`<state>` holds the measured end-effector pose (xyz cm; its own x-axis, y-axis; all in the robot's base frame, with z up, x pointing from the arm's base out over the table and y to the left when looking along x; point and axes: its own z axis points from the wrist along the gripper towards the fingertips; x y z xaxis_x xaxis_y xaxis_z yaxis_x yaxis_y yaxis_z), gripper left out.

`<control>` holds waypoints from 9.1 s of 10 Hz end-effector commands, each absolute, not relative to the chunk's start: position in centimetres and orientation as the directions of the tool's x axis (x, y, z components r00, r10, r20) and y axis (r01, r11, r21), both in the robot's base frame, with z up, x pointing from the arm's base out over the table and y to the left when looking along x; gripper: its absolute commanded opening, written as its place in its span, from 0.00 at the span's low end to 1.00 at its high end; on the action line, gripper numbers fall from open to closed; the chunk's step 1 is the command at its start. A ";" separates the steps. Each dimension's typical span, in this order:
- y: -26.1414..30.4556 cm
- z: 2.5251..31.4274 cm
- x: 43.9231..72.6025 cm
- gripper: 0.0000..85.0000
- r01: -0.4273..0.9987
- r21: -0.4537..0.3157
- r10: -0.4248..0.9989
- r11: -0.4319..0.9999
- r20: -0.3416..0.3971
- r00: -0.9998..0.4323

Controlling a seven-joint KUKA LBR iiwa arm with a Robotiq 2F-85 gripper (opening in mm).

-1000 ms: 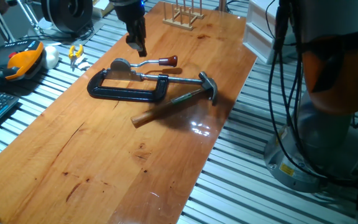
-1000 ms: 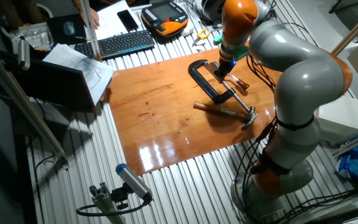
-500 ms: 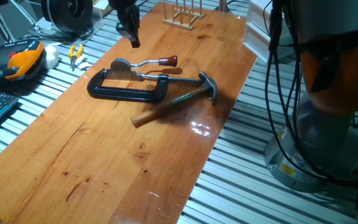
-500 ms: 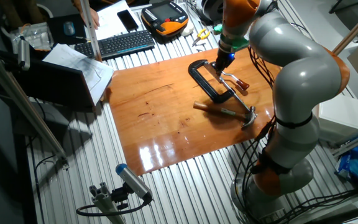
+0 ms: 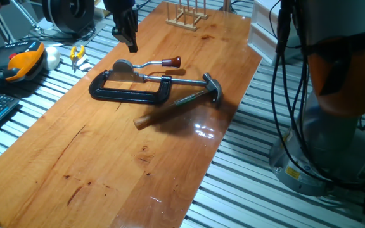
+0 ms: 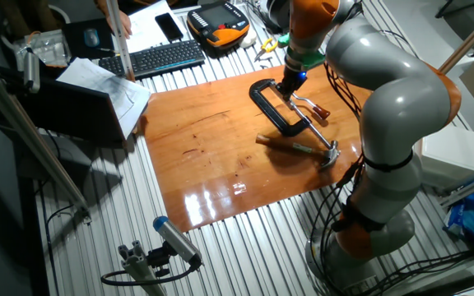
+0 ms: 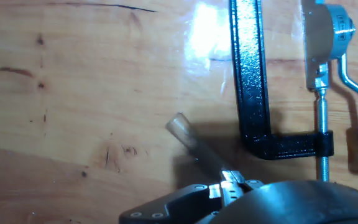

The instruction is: Pull up the lever

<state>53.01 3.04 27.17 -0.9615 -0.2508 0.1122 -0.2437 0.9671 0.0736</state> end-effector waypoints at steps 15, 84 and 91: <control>-13.2 20.2 53.7 0.00 -0.429 0.015 -0.428 0.903 0.118 -0.896; -15.5 11.5 56.9 0.00 -0.419 0.056 -0.423 0.906 0.142 -0.895; -13.8 14.6 58.7 0.00 -0.404 0.019 -0.400 0.915 0.181 -0.898</control>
<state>58.68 -13.71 14.60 -0.8984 -0.3996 0.1823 -0.4034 0.9149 0.0174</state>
